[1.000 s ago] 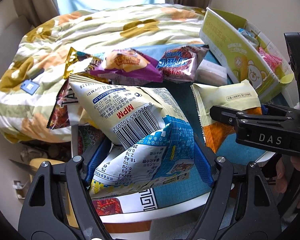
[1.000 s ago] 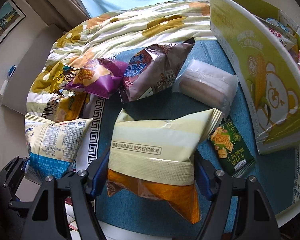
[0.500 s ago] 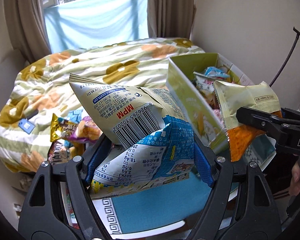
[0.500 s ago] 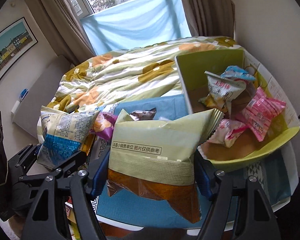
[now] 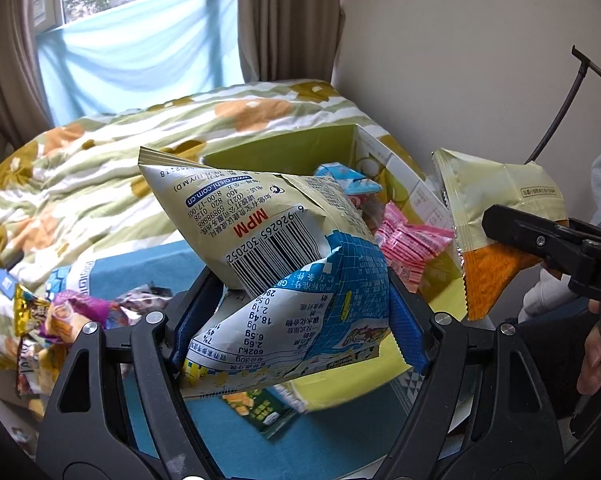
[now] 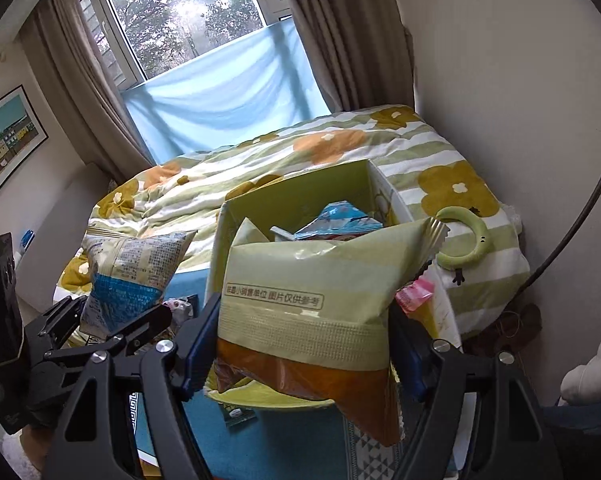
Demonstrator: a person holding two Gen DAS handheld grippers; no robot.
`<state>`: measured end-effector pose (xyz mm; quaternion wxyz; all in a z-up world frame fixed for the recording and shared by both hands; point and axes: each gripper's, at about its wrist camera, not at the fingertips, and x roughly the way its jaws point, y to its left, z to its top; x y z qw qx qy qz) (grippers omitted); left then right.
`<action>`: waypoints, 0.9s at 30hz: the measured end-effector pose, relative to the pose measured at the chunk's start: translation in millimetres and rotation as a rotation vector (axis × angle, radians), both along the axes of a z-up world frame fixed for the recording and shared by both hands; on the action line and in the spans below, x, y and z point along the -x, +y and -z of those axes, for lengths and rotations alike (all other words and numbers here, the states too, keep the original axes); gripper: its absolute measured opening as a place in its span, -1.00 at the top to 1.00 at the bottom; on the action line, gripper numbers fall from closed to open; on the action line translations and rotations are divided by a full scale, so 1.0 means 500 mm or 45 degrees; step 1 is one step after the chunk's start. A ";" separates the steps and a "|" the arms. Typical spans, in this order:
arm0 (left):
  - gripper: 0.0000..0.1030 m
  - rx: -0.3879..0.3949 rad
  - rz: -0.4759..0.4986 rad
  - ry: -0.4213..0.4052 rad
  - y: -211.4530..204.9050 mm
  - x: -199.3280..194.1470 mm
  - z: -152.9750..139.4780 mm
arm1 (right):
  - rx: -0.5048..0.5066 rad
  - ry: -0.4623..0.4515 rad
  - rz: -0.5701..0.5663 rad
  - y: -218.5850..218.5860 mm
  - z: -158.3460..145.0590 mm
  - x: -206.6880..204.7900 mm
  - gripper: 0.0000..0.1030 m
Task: Organize snacks
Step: 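Lift both held bags and carry them over the yellow box, then open both tools to drop the bags into the yellow box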
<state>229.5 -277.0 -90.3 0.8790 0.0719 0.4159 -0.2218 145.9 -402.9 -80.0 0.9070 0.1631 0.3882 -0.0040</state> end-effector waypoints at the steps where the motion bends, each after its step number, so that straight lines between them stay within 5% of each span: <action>1: -0.48 -0.005 -0.007 0.011 -0.014 -0.006 0.010 | -0.007 0.004 0.001 -0.019 0.003 -0.005 -0.37; 7: -0.57 -0.021 -0.042 0.060 -0.063 -0.016 0.055 | -0.021 0.035 -0.045 -0.093 0.032 -0.034 -0.37; 9: -0.89 -0.049 -0.056 0.067 -0.071 -0.014 0.061 | -0.032 0.046 -0.065 -0.108 0.043 -0.044 -0.37; 11: -0.98 -0.061 -0.083 0.057 -0.072 -0.009 0.063 | -0.042 0.055 -0.082 -0.118 0.052 -0.052 -0.37; 27: -0.98 -0.054 -0.373 0.079 0.047 0.048 0.053 | -0.036 0.134 -0.279 -0.111 0.101 -0.094 -0.37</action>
